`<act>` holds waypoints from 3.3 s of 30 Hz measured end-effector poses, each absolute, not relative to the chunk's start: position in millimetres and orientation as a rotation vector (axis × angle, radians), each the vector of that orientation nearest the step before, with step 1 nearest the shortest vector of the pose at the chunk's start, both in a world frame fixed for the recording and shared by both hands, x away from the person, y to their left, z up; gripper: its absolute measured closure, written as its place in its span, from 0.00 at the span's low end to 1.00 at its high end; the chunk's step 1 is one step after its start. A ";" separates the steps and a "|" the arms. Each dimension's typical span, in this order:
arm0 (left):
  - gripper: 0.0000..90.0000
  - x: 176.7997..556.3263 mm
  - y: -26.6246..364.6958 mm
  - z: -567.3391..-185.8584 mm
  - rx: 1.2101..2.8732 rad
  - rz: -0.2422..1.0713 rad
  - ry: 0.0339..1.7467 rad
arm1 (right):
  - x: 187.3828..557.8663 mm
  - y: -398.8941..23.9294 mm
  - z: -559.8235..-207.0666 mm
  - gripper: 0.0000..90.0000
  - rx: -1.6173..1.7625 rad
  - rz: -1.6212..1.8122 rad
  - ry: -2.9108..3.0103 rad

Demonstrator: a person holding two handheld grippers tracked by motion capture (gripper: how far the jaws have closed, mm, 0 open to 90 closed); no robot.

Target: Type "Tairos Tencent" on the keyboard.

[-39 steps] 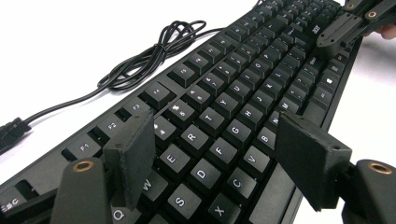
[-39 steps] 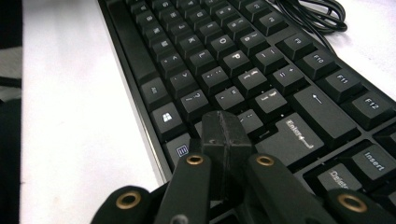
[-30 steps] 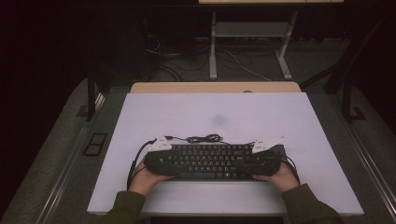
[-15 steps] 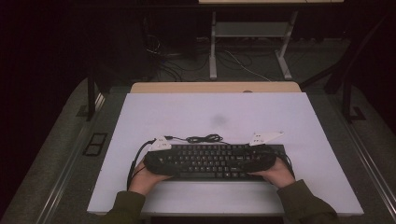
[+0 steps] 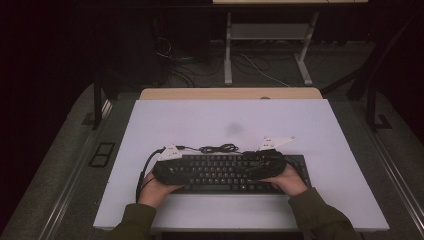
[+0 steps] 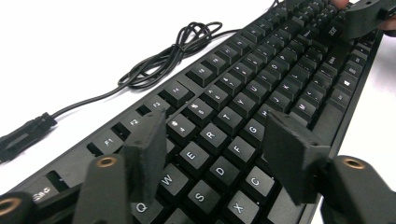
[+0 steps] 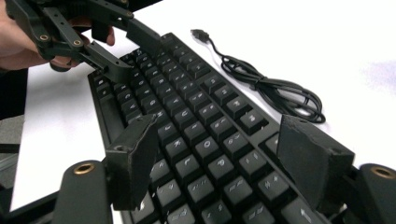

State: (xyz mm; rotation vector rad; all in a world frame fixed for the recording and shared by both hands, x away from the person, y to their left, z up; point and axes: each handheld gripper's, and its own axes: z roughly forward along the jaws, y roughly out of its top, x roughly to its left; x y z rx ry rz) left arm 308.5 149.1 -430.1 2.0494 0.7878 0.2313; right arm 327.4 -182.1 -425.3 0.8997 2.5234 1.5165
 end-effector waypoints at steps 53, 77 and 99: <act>0.99 319.0 145.3 -438.9 2.117 0.213 0.816 | 343.6 -159.7 -432.4 0.30 0.916 1.517 2.492; 0.84 313.1 148.9 -431.7 2.058 0.212 0.828 | 340.0 -156.2 -429.1 0.27 0.889 1.514 2.519; 0.40 307.8 149.4 -431.4 2.021 0.228 0.831 | 329.3 -141.2 -430.3 0.71 0.809 1.529 2.621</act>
